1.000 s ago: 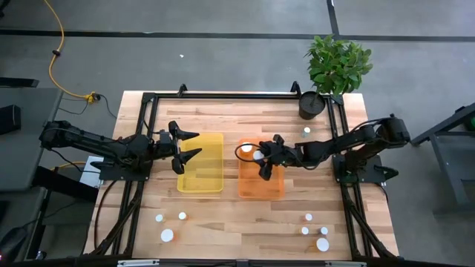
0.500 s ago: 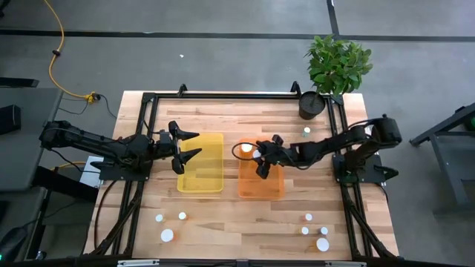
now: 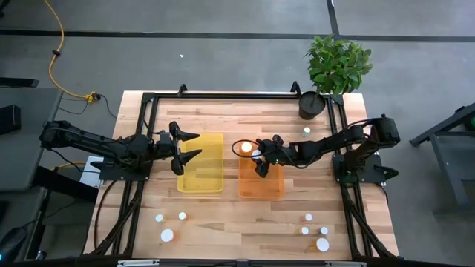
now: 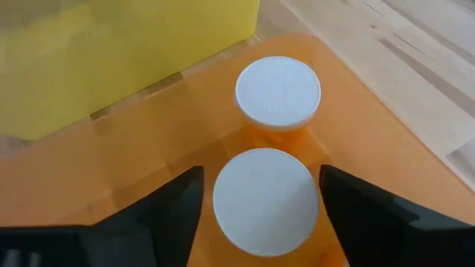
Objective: Pick and place medicine bottles into bin by pill shape (circle, oval)
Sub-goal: Put the orange capsule bottle into the orange bin, then put the blue tablet bottle into the yellow bin
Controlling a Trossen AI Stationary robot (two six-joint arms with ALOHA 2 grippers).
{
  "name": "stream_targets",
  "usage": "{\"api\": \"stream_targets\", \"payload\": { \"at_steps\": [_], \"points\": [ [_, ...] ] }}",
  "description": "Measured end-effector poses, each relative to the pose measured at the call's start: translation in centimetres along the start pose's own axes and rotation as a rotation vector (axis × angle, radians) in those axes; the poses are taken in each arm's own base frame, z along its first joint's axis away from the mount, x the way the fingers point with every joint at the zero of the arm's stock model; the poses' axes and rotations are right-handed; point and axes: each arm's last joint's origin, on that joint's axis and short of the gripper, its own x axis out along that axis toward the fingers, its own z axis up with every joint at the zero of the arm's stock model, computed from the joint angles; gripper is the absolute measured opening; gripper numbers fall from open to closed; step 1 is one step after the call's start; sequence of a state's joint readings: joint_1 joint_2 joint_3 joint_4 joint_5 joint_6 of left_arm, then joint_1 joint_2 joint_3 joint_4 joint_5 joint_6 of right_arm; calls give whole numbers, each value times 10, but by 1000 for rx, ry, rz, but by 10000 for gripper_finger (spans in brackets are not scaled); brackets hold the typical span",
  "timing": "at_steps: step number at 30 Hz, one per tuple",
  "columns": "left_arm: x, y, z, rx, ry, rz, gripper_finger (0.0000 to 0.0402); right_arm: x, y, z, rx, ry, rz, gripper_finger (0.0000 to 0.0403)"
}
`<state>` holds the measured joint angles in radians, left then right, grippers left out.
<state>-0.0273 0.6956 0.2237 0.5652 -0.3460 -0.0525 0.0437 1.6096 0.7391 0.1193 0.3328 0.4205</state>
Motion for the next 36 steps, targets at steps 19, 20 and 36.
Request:
{"api": "stream_targets", "payload": {
  "at_steps": [19, 20, 36],
  "points": [
    [0, 0, -1, 6, 6, 6, 273, -63, 1, 35, -85, -264, -312, 296],
    [0, 0, -1, 6, 7, 6, 273, -67, -2, 31, -69, -275, -358, 296],
    [0, 0, -1, 5, 7, 6, 273, -83, -90, -46, 537, -99, -791, 296]
  ]
}}
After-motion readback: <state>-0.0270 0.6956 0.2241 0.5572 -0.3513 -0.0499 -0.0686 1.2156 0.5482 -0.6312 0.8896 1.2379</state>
